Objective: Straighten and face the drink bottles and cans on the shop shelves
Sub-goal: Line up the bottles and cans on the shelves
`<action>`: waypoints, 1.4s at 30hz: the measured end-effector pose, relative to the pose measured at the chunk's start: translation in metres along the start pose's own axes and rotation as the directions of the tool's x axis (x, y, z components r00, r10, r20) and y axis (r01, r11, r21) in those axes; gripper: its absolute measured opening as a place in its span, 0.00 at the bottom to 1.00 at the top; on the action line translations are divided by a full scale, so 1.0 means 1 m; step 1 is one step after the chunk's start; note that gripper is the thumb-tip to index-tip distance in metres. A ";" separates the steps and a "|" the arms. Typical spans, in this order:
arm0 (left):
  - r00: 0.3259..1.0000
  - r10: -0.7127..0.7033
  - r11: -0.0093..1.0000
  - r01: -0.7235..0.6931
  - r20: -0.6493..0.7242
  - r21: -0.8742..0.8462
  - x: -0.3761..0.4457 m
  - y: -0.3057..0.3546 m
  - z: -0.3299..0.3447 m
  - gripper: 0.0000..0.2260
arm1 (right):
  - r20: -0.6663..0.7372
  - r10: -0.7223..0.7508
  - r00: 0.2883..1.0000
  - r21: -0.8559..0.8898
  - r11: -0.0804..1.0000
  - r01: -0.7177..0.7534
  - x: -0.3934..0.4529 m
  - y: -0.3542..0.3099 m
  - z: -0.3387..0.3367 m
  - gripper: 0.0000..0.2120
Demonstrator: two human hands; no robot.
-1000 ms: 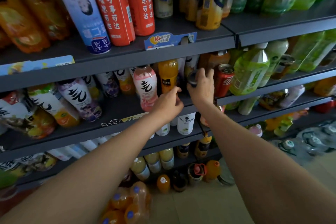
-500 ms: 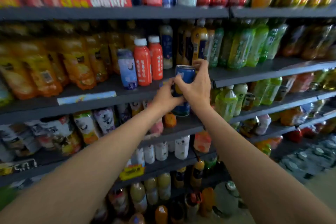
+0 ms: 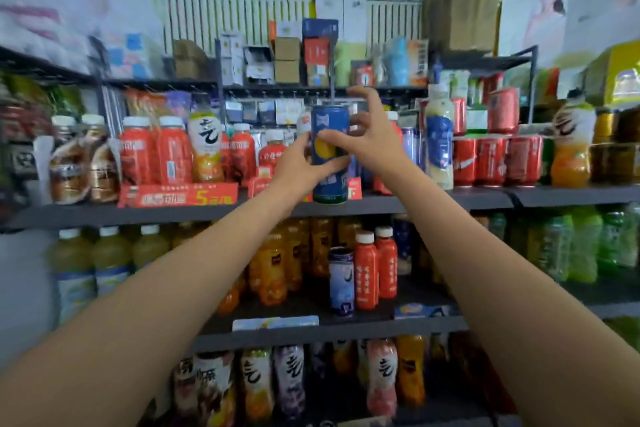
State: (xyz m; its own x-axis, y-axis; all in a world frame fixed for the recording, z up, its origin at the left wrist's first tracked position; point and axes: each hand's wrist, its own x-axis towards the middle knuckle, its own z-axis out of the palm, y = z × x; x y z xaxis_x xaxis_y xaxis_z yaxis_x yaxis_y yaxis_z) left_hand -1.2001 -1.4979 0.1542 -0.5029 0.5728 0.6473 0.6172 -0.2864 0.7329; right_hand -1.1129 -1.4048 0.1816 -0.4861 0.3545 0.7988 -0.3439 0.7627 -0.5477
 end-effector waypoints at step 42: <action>0.995 0.072 0.942 -0.092 0.074 0.322 0.110 -0.082 0.015 0.36 | 0.034 0.104 0.994 -0.874 0.486 -0.021 0.083 0.074 0.003 0.18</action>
State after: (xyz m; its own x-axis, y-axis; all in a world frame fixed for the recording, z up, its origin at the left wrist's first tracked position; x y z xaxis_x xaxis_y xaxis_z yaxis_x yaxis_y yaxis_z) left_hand -1.2967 -1.4001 0.1621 -0.4110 0.6057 0.6813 0.8230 -0.0750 0.5631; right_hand -1.1814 -1.3208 0.2070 -0.5461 0.4130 0.7289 0.5449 0.8359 -0.0654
